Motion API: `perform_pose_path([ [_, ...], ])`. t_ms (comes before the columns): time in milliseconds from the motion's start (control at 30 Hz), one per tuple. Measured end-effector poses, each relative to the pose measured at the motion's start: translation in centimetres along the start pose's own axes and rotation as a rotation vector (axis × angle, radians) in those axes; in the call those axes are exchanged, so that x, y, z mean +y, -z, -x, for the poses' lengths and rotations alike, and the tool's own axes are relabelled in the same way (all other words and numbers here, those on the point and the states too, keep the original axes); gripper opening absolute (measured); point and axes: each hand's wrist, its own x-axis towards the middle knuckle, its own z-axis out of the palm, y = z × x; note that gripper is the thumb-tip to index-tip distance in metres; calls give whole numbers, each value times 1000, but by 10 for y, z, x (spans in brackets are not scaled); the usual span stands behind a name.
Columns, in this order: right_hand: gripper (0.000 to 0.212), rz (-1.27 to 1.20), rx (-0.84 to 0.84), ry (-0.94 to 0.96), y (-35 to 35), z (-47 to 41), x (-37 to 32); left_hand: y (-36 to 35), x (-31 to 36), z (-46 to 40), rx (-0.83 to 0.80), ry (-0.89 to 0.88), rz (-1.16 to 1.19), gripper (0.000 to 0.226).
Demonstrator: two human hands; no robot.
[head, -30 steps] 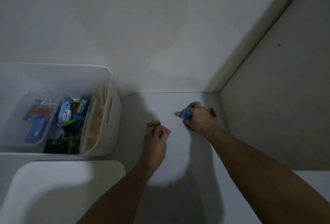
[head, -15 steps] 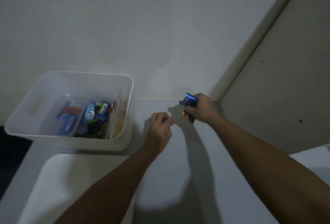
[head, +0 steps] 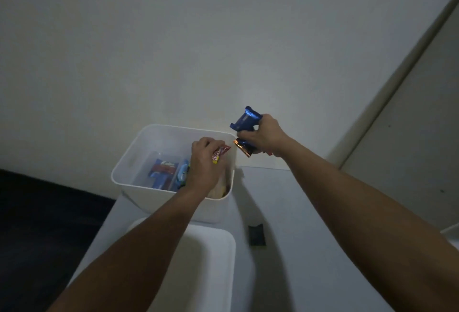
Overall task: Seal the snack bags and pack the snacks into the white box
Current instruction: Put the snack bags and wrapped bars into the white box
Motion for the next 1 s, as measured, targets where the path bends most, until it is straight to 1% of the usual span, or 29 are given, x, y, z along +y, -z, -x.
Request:
perform_pose_path([
  [67, 34, -17, -22, 14, -24, -4, -13, 20, -16, 0, -14, 77, -20, 39],
  [133, 30, -33, -31, 37, -49, -8, -25, 37, -32, 1, -21, 139, -20, 45],
  [267, 26, -136, -47, 32, -94, -14, -39, 59, -55, 5, -27, 294, 45, 51],
  [367, 26, -230, -81, -28, -119, -17, -40, 65, -69, 5, -76, 380, 111, 51],
  [433, 27, -308, -98, -89, -131, -21, -33, 67, -74, 5, -141, 466, 161, 52],
  [500, 20, -319, -98, -148, -137, -24, -28, 66, -81, 3, -205, 550, 183, 52],
  [567, 13, -298, -72, -195, -138, -25, -22, 64, -88, 0, -231, 596, 145, 49],
  [667, 10, -337, -47, -208, -137, -27, -13, 61, -93, -3, -241, 616, 145, 45],
  [767, 7, -420, -70, -247, -133, -25, -12, 57, -91, -3, -234, 611, 102, 41],
  [800, 9, -432, -85, -280, -130, -23, -14, 56, -90, -2, -233, 609, 97, 40],
  [900, 25, -395, -87, -359, -122, -20, -15, 52, -86, 1, -237, 583, 66, 36],
  [1000, 27, -373, -48, -341, -111, -18, -16, 50, -85, 2, -230, 559, 28, 34],
])
